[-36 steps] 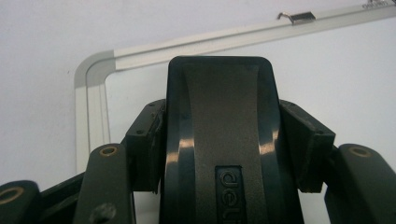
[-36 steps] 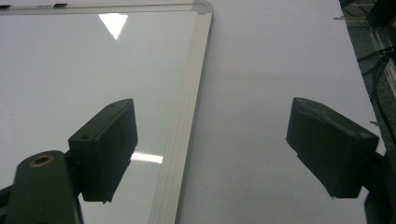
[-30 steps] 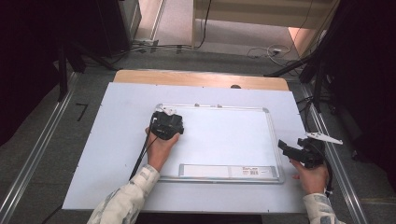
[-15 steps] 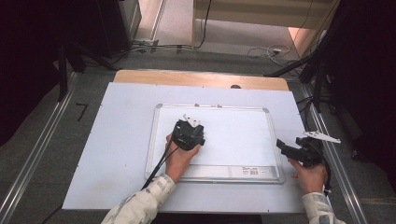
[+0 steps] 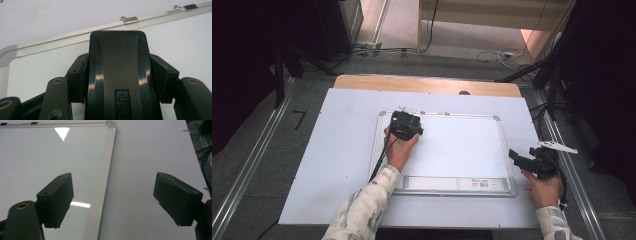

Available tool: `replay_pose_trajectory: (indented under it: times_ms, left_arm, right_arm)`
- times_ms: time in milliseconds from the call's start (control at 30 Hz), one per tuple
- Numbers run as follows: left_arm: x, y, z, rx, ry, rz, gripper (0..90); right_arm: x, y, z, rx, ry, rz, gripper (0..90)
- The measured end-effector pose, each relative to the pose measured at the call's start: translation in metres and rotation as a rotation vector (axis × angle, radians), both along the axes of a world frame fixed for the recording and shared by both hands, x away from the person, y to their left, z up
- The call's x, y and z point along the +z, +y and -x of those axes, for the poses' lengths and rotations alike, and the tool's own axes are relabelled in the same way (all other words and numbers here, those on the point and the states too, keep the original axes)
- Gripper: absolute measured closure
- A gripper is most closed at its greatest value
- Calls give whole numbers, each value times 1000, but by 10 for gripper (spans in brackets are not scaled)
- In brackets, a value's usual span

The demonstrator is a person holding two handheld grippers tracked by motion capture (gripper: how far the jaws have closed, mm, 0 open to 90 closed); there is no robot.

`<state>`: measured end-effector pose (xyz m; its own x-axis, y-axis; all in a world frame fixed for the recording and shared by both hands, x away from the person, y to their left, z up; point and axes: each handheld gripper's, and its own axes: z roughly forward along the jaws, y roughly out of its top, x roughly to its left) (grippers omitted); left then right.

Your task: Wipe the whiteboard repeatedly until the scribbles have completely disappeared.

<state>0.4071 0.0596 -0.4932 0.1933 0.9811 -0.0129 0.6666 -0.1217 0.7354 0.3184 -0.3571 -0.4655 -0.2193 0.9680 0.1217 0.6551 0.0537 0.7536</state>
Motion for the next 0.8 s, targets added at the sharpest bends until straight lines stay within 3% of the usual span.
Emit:
replay_pose_trajectory:
  times_ms: [167, 300, 800]
  left_arm:
    - [0, 18, 3, 54, 10, -11, 405]
    - [0, 29, 11, 63, 9, -11, 405]
    - [-1, 34, 51, -10, 8, -8, 407]
  right_arm:
    - [0, 0, 1, 0, -2, 0, 150]
    - [0, 0, 1, -2, 0, 0, 150]
    - [0, 3, 1, -1, 2, 12, 150]
